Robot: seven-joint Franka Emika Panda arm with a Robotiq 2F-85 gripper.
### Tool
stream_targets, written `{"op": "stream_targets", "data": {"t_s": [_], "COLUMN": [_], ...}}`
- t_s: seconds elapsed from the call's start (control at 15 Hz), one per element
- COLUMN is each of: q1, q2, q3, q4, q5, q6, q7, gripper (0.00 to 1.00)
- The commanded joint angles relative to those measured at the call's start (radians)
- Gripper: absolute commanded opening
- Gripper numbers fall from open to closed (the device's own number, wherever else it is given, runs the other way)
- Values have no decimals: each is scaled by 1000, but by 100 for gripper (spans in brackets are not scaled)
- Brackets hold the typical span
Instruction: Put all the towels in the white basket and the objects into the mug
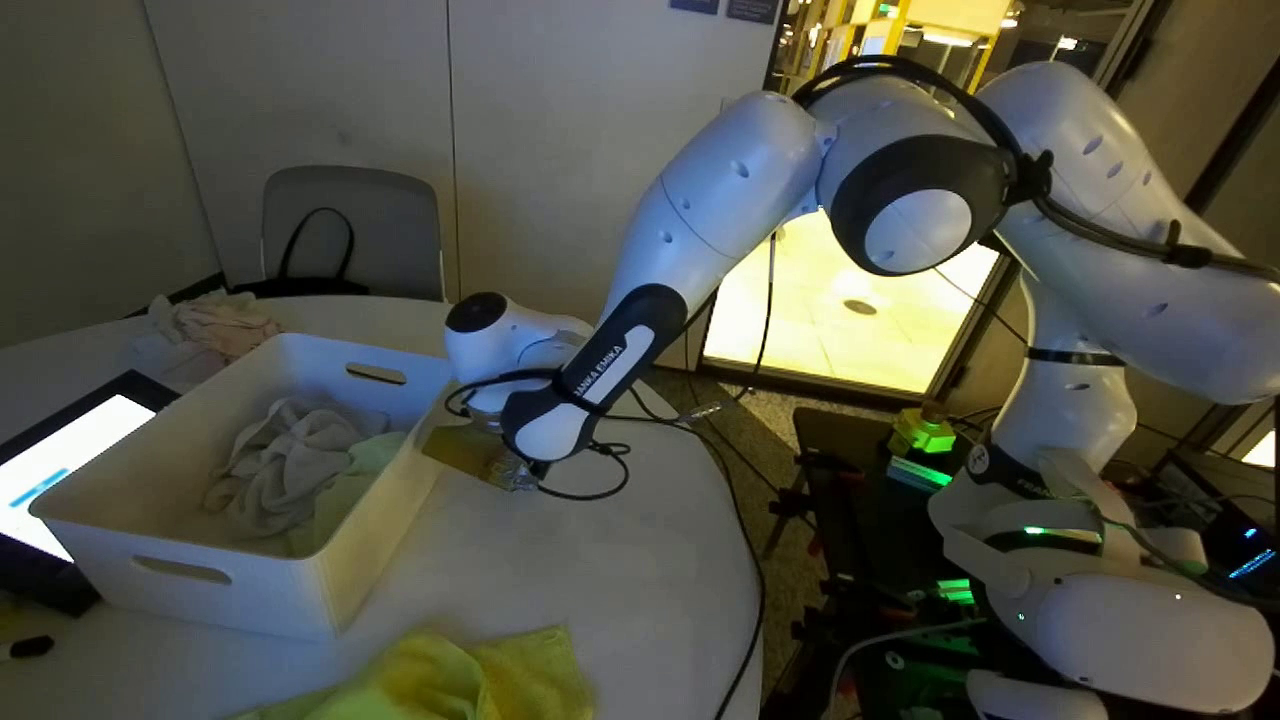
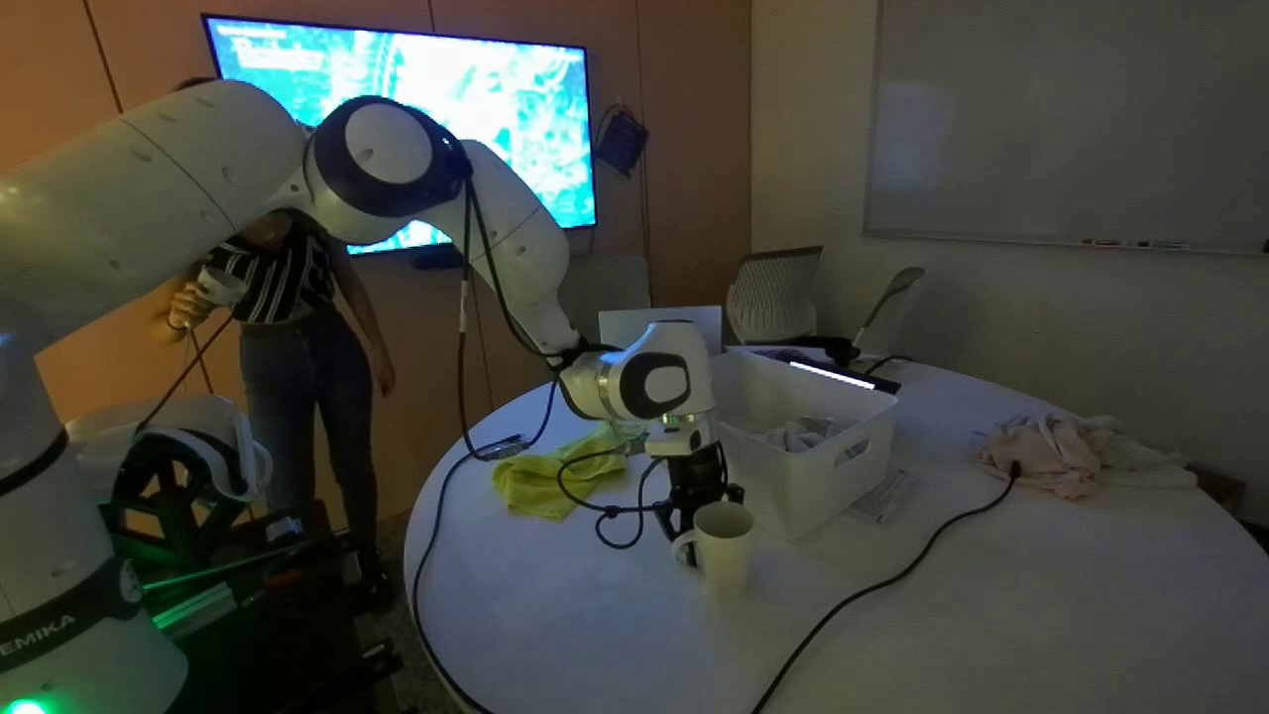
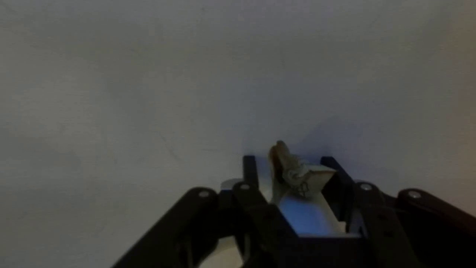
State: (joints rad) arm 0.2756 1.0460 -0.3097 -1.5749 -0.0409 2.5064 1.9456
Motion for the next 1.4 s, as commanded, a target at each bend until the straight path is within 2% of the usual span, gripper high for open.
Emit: {"op": "stream_targets", "data": {"t_s": [0.0,0.13,0.2,0.27,0.53,0.93,1.33], "q1": [-10,-9,-7,-6,3,-9,-22], "q2": [25,24,25,22,-8,-126,-258], "q3": [4,4,4,4,13,113,127], "q4": [42,44,45,44,33,-12,-50], "q5": [-42,-54,-59,-65,-104,-132,-124], "q6": [-33,-39,-43,-44,-41,-17,-99], "q7": [1,1,2,2,-38,-312,-508], "gripper": [17,3,2,6,6,5,5]}}
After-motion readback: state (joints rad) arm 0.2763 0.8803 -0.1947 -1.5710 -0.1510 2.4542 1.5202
